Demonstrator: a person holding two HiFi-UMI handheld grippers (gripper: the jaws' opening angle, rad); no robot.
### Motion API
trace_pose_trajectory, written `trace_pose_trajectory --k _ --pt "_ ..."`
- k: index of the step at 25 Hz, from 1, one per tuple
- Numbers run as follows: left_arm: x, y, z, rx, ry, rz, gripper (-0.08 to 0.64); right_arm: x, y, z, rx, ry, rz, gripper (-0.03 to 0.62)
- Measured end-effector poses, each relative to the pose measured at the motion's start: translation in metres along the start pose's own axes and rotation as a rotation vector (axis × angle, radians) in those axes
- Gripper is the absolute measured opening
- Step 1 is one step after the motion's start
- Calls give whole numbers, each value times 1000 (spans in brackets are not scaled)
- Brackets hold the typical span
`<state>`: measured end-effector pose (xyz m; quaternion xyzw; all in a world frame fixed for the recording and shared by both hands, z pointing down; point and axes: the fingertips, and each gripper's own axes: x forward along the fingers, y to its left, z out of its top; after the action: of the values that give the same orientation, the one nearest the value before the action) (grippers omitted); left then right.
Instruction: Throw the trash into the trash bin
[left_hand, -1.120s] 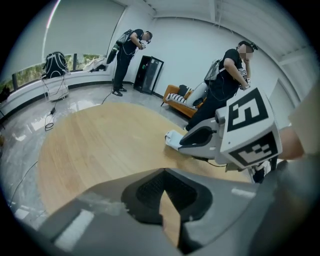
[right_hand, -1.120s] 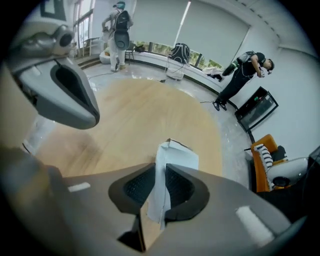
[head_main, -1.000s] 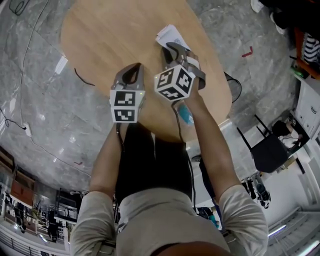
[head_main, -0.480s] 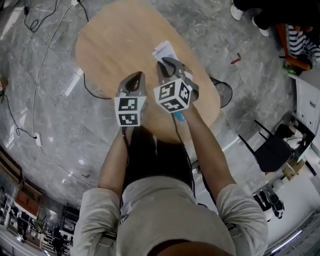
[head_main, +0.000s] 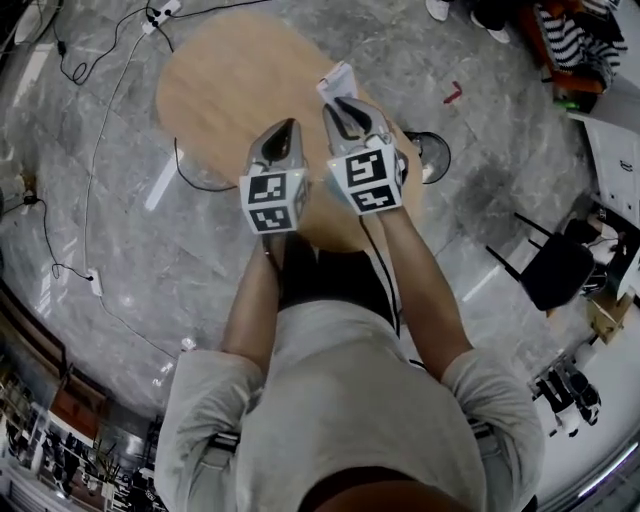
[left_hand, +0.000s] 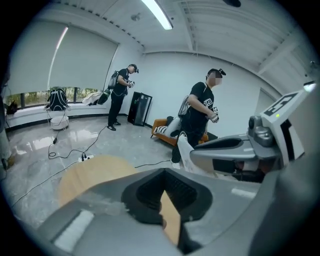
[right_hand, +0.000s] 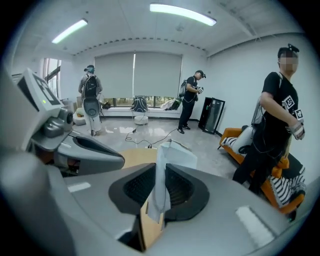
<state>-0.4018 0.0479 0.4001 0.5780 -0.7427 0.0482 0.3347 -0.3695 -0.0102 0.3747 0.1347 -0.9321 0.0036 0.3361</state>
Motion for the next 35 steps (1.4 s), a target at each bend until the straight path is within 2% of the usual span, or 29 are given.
trace_pose_trajectory --k 9,17,27,35 --pt "-52 -84 26 61 -93 -12 18 -113 -13 13 73 -137 -48 71" --pt "-88 -145 29 109 -116 -56 18 -184 -15 6 133 -211 -84 71" --pt "-100 -257 21 191 -134 -158 18 -286 -63 -32 207 -278 -181 71" --pt "-98 -340 2 225 -96 -325 18 -352 -91 -75 278 -260 -320 72"
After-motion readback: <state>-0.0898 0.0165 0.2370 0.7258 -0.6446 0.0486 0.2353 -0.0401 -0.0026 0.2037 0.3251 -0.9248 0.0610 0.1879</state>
